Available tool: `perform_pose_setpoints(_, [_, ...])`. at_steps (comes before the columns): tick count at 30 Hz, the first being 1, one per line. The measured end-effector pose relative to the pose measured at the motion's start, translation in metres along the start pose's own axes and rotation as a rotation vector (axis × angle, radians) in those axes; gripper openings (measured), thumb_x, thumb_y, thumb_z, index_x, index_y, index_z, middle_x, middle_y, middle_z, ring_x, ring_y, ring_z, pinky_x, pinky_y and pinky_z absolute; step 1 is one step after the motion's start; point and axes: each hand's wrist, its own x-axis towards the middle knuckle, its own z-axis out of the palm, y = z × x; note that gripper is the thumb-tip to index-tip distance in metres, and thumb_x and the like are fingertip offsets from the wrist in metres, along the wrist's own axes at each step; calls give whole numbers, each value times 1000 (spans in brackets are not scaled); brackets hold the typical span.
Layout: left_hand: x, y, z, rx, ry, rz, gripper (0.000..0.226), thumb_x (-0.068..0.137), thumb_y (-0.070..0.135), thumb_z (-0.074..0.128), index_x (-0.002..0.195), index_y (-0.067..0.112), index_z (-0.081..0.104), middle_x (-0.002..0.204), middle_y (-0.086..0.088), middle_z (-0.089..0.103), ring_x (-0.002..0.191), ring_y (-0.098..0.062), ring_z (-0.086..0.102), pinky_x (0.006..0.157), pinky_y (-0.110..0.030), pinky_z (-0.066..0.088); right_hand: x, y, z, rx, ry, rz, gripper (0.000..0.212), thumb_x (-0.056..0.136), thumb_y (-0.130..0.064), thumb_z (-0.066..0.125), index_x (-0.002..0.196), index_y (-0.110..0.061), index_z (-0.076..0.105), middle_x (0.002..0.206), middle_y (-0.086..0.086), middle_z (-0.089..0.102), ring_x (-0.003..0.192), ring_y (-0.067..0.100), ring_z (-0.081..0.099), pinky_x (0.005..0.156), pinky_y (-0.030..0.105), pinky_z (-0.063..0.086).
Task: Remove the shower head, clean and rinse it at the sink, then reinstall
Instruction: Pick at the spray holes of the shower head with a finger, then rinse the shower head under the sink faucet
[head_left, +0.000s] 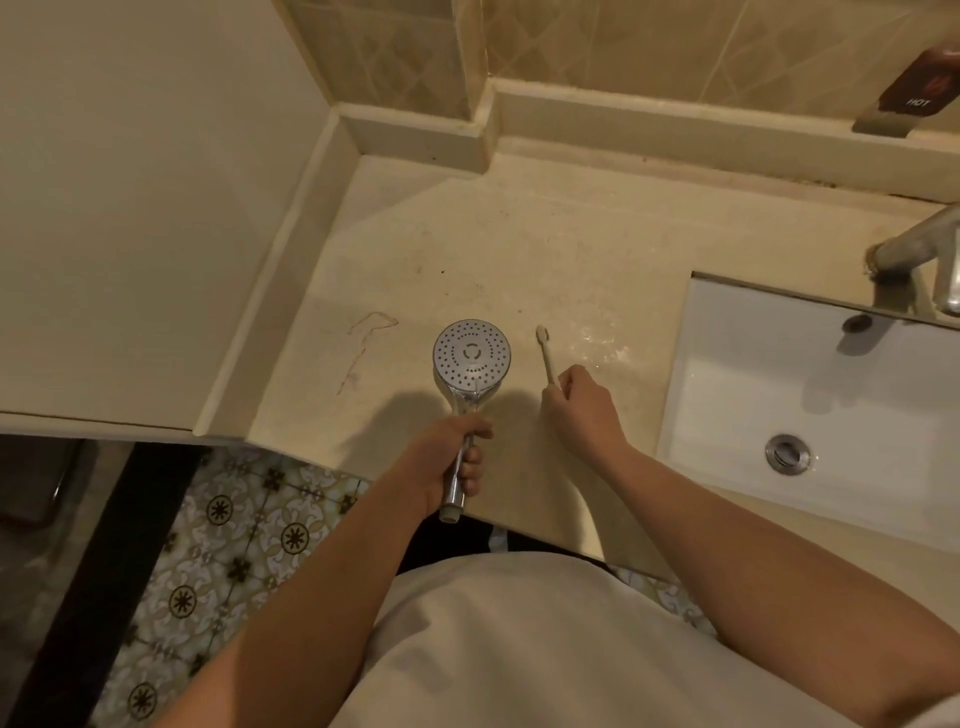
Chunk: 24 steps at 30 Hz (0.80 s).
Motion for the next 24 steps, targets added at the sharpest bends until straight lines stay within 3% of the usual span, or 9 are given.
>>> perform_pose_setpoints(8, [2, -3, 6, 55, 0, -13, 17, 92, 26, 63, 95, 11, 56, 48, 3, 39, 34, -9, 34, 36, -20, 32, 23, -12, 8, -242, -81, 70, 29, 88, -41, 51, 79, -14, 60, 77, 3, 63, 70, 22, 61, 57, 30, 45])
perform_pose_setpoints(13, [3, -8, -11, 59, 2, -38, 20, 92, 28, 63, 99, 10, 55, 48, 3, 38, 35, -10, 34, 36, -22, 32, 30, -27, 22, -372, -125, 34, 38, 92, -43, 49, 65, -17, 51, 66, 0, 55, 60, 19, 55, 49, 26, 35])
perform_pose_setpoints(19, [0, 4, -29, 47, -10, 19, 17, 92, 25, 62, 97, 10, 56, 48, 3, 40, 35, -10, 35, 36, -22, 33, 16, -39, 19, -382, -56, 100, 43, 84, -51, 48, 69, -14, 60, 67, 3, 63, 62, 24, 60, 54, 28, 43])
perform_pose_setpoints(24, [6, 19, -10, 127, -113, 57, 17, 91, 25, 61, 96, 11, 53, 49, 4, 40, 36, -10, 36, 37, -23, 35, -14, -16, -14, -280, 12, 148, 39, 83, -45, 41, 61, -14, 52, 61, 2, 58, 56, 21, 54, 53, 30, 41])
